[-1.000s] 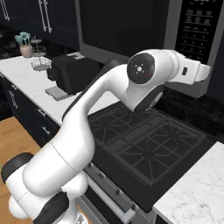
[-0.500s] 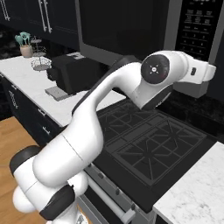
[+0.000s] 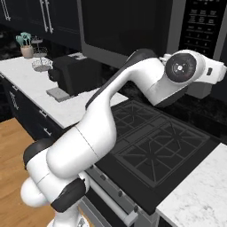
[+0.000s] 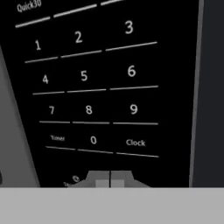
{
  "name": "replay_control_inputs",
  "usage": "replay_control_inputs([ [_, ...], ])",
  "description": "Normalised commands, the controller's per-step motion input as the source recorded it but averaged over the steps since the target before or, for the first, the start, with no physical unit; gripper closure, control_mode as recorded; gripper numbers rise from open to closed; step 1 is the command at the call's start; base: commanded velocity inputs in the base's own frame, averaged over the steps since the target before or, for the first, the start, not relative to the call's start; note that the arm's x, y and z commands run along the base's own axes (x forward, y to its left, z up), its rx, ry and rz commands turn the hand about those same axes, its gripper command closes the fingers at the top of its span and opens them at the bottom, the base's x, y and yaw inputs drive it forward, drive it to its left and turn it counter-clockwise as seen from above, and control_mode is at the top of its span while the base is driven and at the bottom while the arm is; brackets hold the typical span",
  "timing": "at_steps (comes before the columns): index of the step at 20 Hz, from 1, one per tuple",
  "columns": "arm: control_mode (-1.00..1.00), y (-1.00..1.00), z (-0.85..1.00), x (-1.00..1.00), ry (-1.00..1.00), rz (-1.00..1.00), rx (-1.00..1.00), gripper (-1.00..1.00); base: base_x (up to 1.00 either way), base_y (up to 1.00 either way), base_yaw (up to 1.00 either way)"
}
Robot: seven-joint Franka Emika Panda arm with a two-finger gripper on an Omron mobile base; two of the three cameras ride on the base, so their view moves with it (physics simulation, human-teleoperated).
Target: Pick the cucumber from the sink and place it in the bowl. Then pick the bowl and place it in the microwave. Then close the microwave door and press the start button.
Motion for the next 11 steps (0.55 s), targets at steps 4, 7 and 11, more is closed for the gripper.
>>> replay_control_inputs([
  [4,-1.00,0.08,-0.04,-0.25,-0.11,0.03,0.00,1.00,0.00,0.00,0.00],
  [7,-1.00,0.42,0.00,-0.50,-0.18,0.00,0.00,1.00,0.00,0.00,0.00],
  [11,-1.00,0.64,-0.05,-0.17,-0.12,0.00,0.00,1.00,0.00,0.00,0.00],
])
